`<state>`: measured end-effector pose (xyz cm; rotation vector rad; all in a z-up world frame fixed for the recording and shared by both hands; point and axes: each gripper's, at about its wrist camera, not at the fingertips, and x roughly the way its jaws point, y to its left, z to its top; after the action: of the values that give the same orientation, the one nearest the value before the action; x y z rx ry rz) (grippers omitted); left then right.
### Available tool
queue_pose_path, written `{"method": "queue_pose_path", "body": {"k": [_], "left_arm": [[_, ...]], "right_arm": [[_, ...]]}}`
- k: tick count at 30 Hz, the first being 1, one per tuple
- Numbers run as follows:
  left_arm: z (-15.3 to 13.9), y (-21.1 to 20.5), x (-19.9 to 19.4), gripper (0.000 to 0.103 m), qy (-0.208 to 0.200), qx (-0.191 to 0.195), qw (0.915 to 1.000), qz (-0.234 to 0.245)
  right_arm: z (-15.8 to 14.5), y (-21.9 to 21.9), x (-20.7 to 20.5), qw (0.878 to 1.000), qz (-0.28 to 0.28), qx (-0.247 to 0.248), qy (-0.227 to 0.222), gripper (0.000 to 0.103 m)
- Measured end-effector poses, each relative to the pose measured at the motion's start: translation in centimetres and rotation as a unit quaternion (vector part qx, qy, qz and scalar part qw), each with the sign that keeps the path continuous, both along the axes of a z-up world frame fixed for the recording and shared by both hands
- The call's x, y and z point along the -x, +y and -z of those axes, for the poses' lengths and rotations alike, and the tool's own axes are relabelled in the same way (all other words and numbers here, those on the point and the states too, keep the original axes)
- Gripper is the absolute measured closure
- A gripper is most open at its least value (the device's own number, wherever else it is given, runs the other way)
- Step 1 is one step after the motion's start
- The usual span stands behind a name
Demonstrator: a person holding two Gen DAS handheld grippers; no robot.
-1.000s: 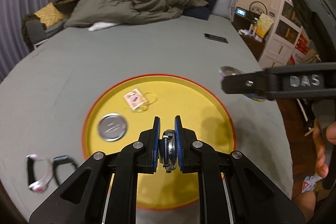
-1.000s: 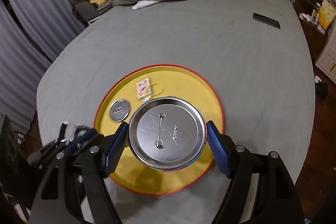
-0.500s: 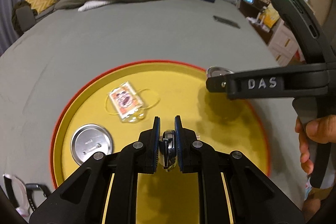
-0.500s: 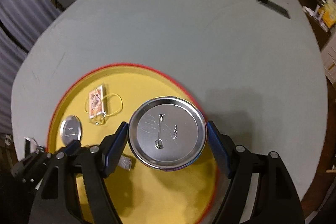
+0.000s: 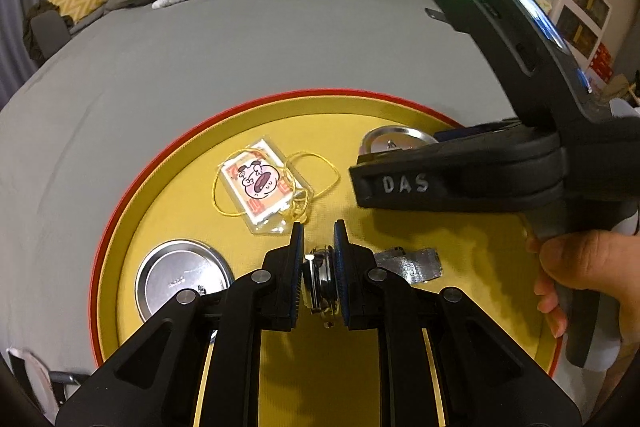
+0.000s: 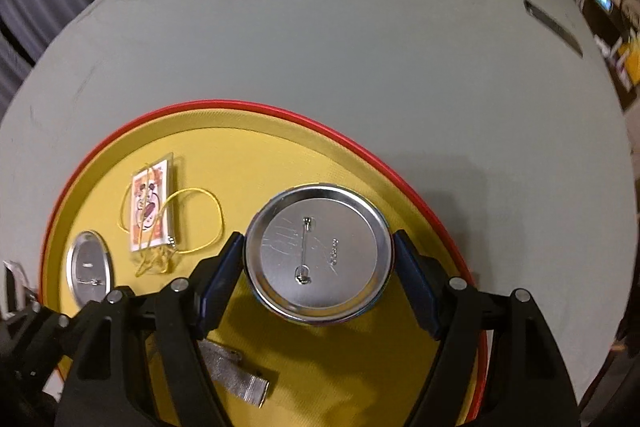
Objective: Organize jewelry
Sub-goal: 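Open both tools to release the watch and red badge into the tray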
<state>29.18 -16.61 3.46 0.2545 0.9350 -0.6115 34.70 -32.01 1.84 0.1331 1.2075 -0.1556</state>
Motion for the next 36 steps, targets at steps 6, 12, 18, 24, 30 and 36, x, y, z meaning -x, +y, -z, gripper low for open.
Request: {"method": "queue_pose_path", "body": {"k": [6, 12, 18, 24, 30, 36], "left_arm": [[0.2, -0.7, 0.7, 0.086, -0.026, -0.022, 0.9994, 0.006], [-0.1, -0.1, 0.9, 0.051, -0.026, -0.013, 0.9995, -0.007], [-2.2, 1.2, 1.4, 0.024, -0.046, 0.013, 0.9988, -0.011], [-4.9, 2.8, 2.2, 0.014, -0.051, 0.036, 0.9978, -0.021], [-8.4, 4.6, 5.3, 0.007, -0.074, 0.036, 0.9964, -0.022], [-10.8, 7.5, 9.4, 0.006, -0.086, 0.032, 0.9953, -0.031]], "right_arm": [[0.2, 0.3, 0.2, 1.0, -0.007, 0.016, -0.001, 0.032], [0.3, 1.2, 0.1, 1.0, -0.025, 0.014, 0.009, 0.021], [-0.8, 0.7, 0.2, 0.999, -0.012, -0.032, -0.004, 0.021], [-4.2, 1.8, 1.9, 0.999, -0.015, -0.032, -0.017, 0.021], [-9.3, 3.0, 5.4, 0.998, -0.026, -0.033, -0.044, 0.016], [-14.9, 4.1, 9.2, 0.997, -0.034, -0.031, -0.069, 0.016]]}}
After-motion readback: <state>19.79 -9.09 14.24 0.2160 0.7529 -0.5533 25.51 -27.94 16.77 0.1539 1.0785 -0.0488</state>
